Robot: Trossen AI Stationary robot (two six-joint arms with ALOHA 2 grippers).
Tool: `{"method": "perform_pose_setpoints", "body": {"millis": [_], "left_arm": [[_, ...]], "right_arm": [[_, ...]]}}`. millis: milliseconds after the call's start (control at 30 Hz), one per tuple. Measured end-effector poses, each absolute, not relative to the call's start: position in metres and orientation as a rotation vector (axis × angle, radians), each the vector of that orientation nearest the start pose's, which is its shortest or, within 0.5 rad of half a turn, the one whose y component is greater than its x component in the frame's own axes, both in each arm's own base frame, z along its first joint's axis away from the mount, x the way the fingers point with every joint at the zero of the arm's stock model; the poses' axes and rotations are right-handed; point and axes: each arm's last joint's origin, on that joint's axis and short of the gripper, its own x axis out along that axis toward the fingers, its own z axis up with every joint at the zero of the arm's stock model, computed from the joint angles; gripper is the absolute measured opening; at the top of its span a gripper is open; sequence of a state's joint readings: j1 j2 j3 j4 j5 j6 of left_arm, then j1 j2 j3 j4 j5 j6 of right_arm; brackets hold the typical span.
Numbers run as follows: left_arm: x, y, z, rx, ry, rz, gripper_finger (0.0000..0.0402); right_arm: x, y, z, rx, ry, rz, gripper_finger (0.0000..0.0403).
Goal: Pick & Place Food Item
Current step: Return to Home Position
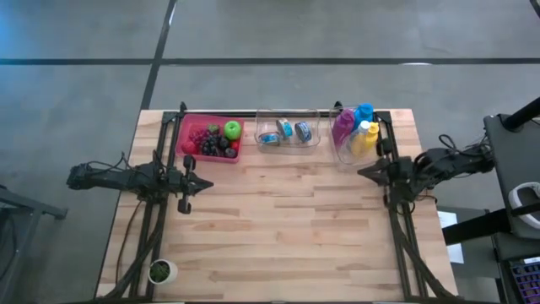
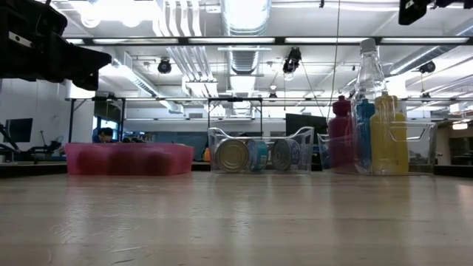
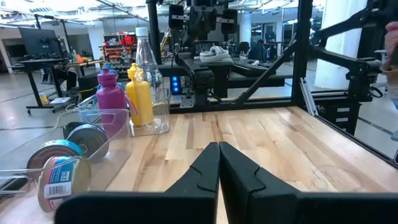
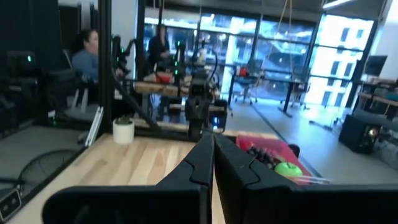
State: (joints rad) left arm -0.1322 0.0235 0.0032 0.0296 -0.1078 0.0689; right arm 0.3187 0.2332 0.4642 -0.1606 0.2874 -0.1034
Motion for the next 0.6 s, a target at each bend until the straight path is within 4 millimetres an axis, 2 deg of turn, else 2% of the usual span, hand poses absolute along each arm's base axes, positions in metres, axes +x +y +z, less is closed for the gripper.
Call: {"method": "perform_pose_setpoints", "body": {"millis": [333,600], "left_arm": [[0.098,-0.010,0.166,0.068,-0.010,-0.024,0.0016],[0.098,-0.010,0.166,0.068,-0.009,-0.024,0.0016]], "right_arm": [[0.052,0.008,0.273,-0.050,-0.197,0.020,0.0008],[0.054,0.008,0.271,-0.065,-0.173,-0.010,0.0008]]}}
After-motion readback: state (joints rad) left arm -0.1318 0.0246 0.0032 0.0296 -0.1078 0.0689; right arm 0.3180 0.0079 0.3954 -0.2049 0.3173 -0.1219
